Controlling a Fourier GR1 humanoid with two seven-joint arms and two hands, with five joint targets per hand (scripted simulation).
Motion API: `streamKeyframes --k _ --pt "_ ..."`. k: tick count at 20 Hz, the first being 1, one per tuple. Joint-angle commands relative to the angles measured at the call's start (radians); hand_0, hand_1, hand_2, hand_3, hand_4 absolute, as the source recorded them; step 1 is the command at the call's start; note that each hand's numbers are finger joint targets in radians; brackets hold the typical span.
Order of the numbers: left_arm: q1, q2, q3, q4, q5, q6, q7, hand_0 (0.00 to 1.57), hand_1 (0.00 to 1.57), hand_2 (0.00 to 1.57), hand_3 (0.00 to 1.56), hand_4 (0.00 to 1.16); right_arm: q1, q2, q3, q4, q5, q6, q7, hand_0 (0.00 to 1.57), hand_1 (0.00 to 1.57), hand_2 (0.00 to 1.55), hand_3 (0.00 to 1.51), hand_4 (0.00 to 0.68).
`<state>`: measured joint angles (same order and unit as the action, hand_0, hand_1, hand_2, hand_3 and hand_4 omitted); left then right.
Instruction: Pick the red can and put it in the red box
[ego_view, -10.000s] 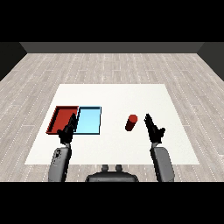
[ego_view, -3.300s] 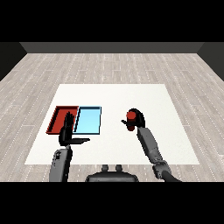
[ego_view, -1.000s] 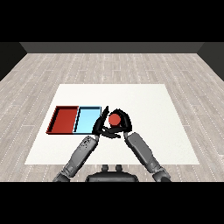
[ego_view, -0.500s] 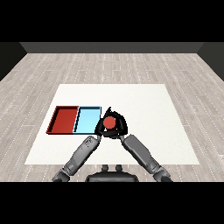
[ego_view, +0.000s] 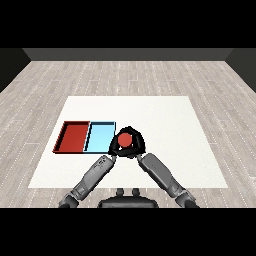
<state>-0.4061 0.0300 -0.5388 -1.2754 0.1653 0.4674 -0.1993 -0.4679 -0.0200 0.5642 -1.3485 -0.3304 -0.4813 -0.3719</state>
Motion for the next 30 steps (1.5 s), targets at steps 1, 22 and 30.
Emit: streamKeyframes --k 1,22,30 --pt "-0.035 -0.029 0.022 0.021 -0.008 -0.025 0.050 1.57 1.57 1.55 1.45 0.95 -0.094 0.019 -0.031 0.063 -0.074 0.031 -0.024 1.49 1.49 1.44 1.40 0.519" --pt "-0.052 -0.029 -0.024 0.001 0.023 0.115 0.011 1.57 1.57 1.57 1.49 1.14 -0.034 0.019 -0.060 0.033 -0.066 0.146 -0.033 0.76 0.76 0.61 0.00 0.000" --pt "-0.040 -0.029 -0.029 -0.009 0.013 0.118 0.006 1.57 1.57 1.57 1.49 1.15 -0.024 0.019 -0.087 -0.092 0.037 0.103 0.066 0.00 0.00 0.00 0.00 0.000"
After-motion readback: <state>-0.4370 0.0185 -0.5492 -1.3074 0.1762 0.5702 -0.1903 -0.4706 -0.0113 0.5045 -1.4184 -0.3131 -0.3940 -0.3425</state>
